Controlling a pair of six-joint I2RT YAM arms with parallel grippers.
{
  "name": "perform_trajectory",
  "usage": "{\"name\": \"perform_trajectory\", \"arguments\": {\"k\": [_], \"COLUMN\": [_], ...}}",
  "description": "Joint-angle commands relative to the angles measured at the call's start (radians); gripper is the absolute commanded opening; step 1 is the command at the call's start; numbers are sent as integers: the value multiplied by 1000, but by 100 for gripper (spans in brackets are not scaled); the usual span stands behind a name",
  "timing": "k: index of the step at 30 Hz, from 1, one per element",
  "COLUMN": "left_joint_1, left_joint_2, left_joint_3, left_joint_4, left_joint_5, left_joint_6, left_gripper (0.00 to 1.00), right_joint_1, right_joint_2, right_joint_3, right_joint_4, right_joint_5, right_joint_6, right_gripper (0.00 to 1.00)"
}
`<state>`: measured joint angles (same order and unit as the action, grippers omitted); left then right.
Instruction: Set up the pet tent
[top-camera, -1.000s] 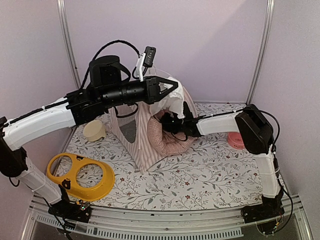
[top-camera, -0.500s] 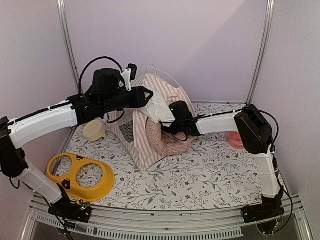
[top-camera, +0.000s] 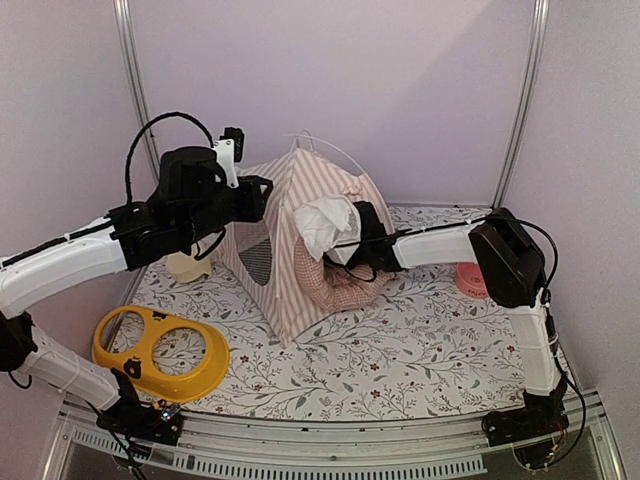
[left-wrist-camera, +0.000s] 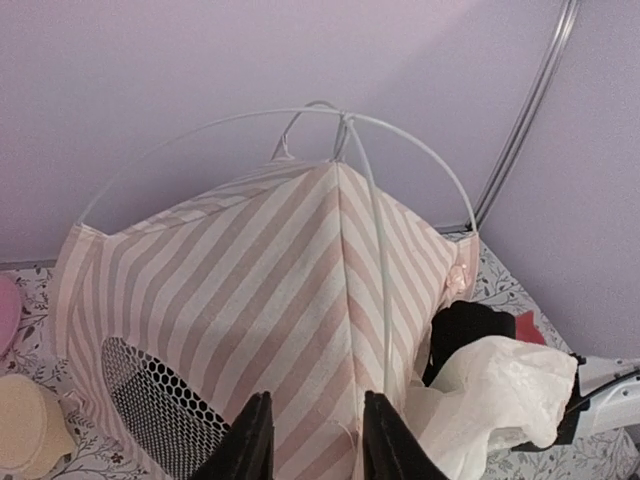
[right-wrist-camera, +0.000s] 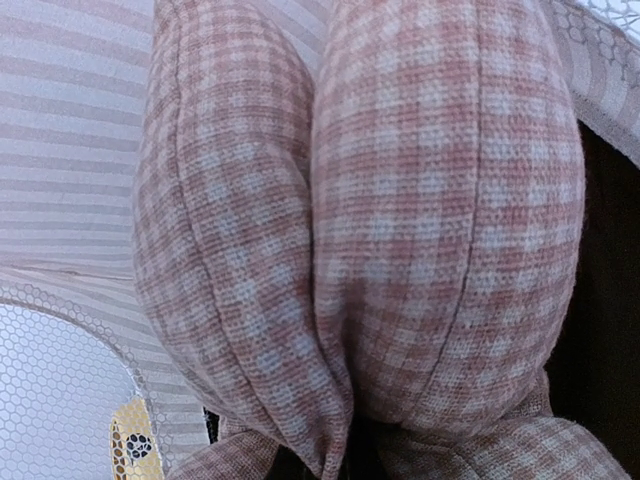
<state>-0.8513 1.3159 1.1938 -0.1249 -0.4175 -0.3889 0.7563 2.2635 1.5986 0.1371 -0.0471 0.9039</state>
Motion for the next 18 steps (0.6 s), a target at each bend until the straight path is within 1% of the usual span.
{"name": "perform_trajectory", "arguments": {"k": [1,3,5,8,10,12,15,16,17,18], "left_joint_1": [22,21,15,-13,-23,-28,-37,-39,-42,-46], "left_joint_2": [29,43,55,61,59,66,94,106,122,128], "left_joint_3": [14,13,11,-10,-31,-39,-40,-40,-37,-33], "left_joint_4": [-40,-28,-28,-30,-33,-70,-114,-119,-119,-114], "left_joint_5": [-17,79,159,170,159,116,61,60,71,84], "left_joint_6": [25,32,21,7,-16,-42,-52,-48,-40,-27], "left_gripper": [39,50,58,64,65,64,58,54,49,40], "right_joint_1": [-8,-8,-9,-10,-10,-9,-8,-5,-2,3], "right_joint_2": [17,16,16,14,12,8,-6,-18,-30,-45], "right_joint_3": [-16,-14,-12,-4,0,9,25,28,30,30], "right_joint_4": [-92,-95,-96,-103,-108,-117,-117,-112,-101,-90], "right_joint_5": [-18,-18,-20,-20,-22,-23,-29,-30,-30,-25], "right_joint_6": [-19,-22,-24,-34,-43,-58,-98,-110,-130,-146], "right_gripper": [0,0,0,0,0,0,0,0,0,0]}}
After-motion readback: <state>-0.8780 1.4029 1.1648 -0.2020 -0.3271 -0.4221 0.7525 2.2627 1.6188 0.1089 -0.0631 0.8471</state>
